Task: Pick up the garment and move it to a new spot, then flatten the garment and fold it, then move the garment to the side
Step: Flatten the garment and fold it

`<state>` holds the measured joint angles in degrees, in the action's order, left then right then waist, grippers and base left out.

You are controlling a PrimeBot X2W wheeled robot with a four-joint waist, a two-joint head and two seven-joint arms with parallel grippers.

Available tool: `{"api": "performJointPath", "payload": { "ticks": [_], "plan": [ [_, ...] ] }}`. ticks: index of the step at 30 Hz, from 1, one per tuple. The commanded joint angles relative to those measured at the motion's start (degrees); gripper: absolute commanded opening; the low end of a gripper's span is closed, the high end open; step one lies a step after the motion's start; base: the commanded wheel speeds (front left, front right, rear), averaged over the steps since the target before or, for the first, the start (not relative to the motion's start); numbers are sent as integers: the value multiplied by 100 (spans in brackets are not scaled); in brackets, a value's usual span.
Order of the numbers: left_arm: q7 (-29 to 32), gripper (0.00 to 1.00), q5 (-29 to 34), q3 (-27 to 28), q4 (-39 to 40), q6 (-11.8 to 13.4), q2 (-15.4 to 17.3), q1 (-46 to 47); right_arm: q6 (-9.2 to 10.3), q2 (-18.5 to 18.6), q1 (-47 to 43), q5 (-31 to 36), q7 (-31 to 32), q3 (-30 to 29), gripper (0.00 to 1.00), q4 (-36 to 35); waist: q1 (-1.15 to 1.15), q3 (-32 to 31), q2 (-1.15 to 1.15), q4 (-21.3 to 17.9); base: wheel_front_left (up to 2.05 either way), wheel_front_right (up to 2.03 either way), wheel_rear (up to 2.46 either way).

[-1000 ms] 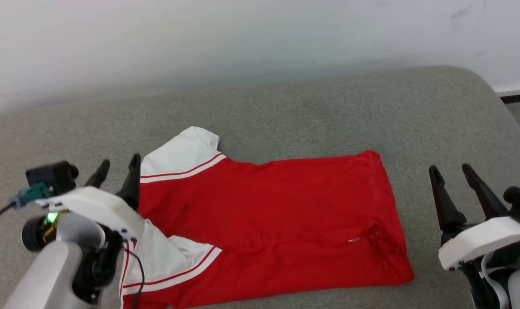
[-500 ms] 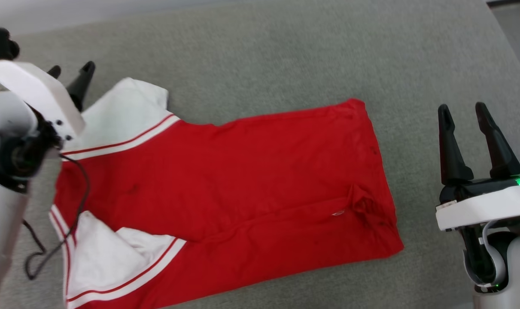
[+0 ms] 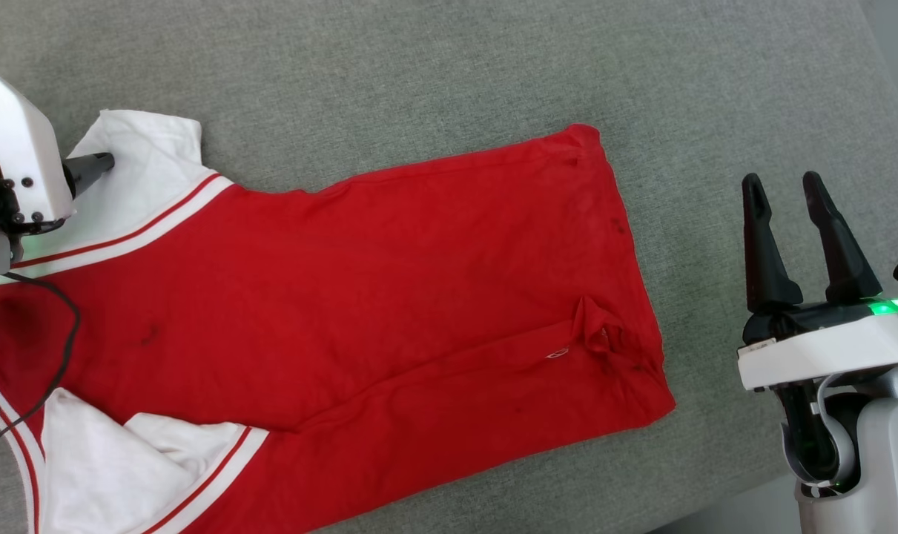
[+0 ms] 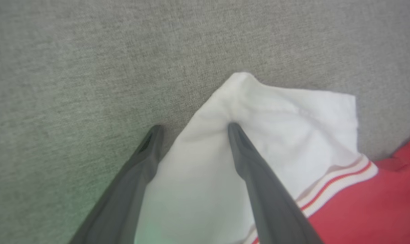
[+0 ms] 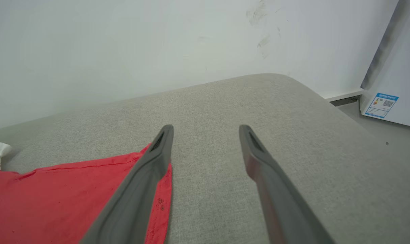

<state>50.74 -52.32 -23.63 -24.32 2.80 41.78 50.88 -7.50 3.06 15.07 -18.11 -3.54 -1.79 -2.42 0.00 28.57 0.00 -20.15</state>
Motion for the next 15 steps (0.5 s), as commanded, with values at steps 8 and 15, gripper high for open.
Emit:
{"api": "performJointPath", "payload": {
  "ticks": [8,15],
  "plan": [
    [153,0,-139,-285,-387,63,-444,-493,2,-25,181,-246,141,-2,100,216,0,-60,0,-23,0,0,0],
    [-438,0,-188,-52,-456,18,-652,-244,2,264,551,-641,904,-76,100,749,0,-351,0,264,0,0,0]
  ]
}}
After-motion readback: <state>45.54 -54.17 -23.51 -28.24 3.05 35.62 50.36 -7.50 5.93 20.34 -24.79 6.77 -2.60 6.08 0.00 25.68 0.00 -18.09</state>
